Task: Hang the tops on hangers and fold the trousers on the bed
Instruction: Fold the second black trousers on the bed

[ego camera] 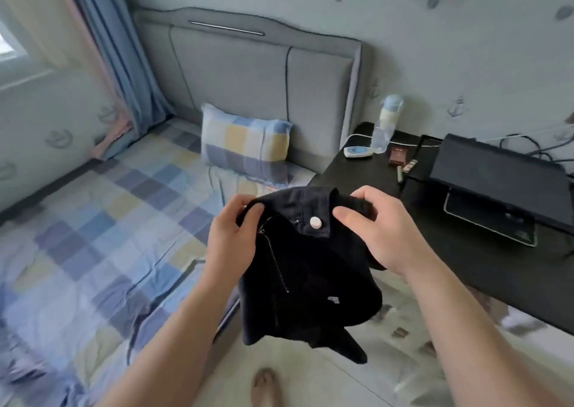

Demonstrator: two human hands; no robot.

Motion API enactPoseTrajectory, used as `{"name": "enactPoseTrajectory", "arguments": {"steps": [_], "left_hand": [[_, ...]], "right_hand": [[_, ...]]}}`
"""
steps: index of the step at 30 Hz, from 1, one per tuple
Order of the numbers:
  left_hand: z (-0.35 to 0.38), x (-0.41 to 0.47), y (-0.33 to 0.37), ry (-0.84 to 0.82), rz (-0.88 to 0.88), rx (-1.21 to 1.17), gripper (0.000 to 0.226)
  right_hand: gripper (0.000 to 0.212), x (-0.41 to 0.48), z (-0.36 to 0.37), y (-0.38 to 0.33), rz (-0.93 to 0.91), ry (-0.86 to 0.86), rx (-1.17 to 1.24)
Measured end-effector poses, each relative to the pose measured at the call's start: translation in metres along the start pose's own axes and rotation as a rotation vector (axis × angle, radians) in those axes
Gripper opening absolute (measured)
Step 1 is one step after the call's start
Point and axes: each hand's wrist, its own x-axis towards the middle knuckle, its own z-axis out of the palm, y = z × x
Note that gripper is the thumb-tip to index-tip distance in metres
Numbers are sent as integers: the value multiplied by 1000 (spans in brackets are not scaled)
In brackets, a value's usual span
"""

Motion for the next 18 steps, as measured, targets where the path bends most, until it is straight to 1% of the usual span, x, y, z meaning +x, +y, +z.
{"name": "enactPoseTrajectory", "arguments": {"steps": [4, 6, 9, 12, 14, 16, 18], "left_hand": [[-77, 9, -5, 207, -11, 13, 13], [-118, 20, -6, 297, 13, 17, 13], [-180, 45, -9, 425, 76, 15, 16], [-247, 77, -15, 550, 136, 15, 18], [-295, 101, -23, 564, 122, 51, 16], [-346, 125, -37, 515, 47, 114, 12], [-391, 139, -51, 457, -19, 136, 8]], "right_hand": [[23, 24, 70, -46, -120, -182, 79], [24, 36, 104, -78, -174, -261, 108], [27, 56, 159, -127, -276, -338, 142], [29, 76, 221, -173, -330, -373, 206], [26, 91, 267, -199, -337, -382, 248], [24, 105, 315, -225, -311, -386, 298], [19, 123, 365, -242, -247, -370, 353]]}}
